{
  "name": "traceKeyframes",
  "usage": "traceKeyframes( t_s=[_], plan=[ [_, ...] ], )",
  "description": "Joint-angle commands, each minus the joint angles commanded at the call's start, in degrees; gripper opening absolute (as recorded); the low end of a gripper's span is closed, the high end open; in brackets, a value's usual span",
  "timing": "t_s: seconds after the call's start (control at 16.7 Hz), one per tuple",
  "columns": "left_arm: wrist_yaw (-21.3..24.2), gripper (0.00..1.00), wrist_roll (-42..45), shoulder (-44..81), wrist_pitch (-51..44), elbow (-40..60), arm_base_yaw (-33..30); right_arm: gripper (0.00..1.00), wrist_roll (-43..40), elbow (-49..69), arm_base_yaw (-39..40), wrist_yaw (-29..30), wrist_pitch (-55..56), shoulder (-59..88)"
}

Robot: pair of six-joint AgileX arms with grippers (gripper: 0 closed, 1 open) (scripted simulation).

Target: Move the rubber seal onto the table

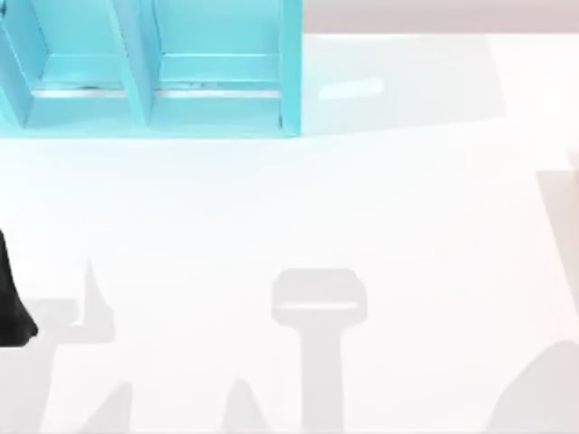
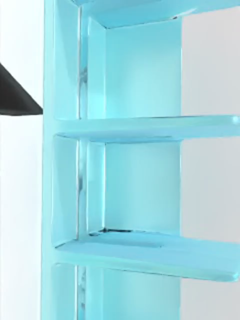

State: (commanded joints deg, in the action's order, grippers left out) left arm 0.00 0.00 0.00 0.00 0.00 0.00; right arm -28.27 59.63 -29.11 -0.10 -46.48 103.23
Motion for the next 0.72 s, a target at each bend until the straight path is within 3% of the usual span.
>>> traceKeyframes(
  t_s=[0.12,0.18,0.72],
  plan=[
    [0.0,1.0,0.0,0.0,0.0,0.0,0.0,0.02,0.0,0.0,0.0,0.0,0.0,0.0],
    [0.0,1.0,0.0,0.0,0.0,0.0,0.0,0.0,0.0,0.0,0.0,0.0,0.0,0.0],
    [0.0,1.0,0.0,0.0,0.0,0.0,0.0,0.0,0.1,0.2,0.1,0.0,-0.1,-0.2]
  ],
)
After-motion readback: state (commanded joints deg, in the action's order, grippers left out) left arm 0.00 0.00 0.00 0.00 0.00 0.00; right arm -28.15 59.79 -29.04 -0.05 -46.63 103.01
